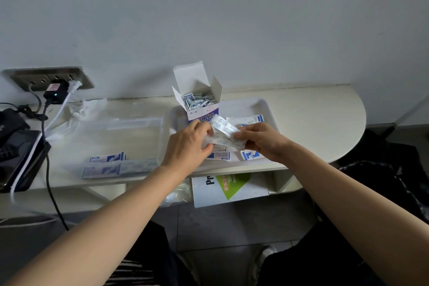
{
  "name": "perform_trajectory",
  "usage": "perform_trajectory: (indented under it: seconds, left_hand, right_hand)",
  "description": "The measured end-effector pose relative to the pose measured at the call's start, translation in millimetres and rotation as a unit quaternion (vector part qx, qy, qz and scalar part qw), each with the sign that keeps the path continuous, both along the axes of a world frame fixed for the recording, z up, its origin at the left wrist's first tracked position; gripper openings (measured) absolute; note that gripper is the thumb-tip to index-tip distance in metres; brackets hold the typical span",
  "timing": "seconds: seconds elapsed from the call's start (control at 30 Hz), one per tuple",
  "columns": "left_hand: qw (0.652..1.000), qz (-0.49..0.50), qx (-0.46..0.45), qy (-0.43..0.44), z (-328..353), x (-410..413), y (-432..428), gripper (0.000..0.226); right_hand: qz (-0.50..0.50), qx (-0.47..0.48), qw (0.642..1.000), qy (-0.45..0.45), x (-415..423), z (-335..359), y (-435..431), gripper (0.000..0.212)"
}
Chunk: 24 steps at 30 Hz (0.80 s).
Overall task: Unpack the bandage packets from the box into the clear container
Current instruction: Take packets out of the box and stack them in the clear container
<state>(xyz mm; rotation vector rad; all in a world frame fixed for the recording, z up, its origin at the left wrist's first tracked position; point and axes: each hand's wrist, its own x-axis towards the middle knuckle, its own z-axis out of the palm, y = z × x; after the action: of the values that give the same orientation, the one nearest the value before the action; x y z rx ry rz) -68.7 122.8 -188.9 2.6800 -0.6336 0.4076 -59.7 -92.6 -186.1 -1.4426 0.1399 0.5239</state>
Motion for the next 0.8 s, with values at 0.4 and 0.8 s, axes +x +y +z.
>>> perform_trajectory:
  seconds: [0.4,0.8]
  left_hand:
    - [0.739,0.055,-0.493,0.456,11,4,-12,0.011]
    - [0.752,0.11,-0.473,0.446,4,6,-9,0.015]
  right_hand:
    - [-0.011,-0.025,0.999,-0.021,2,-5,0,0.008]
    - [0.075,-0.304,0.932,-0.181,-2,4,1,0.014]
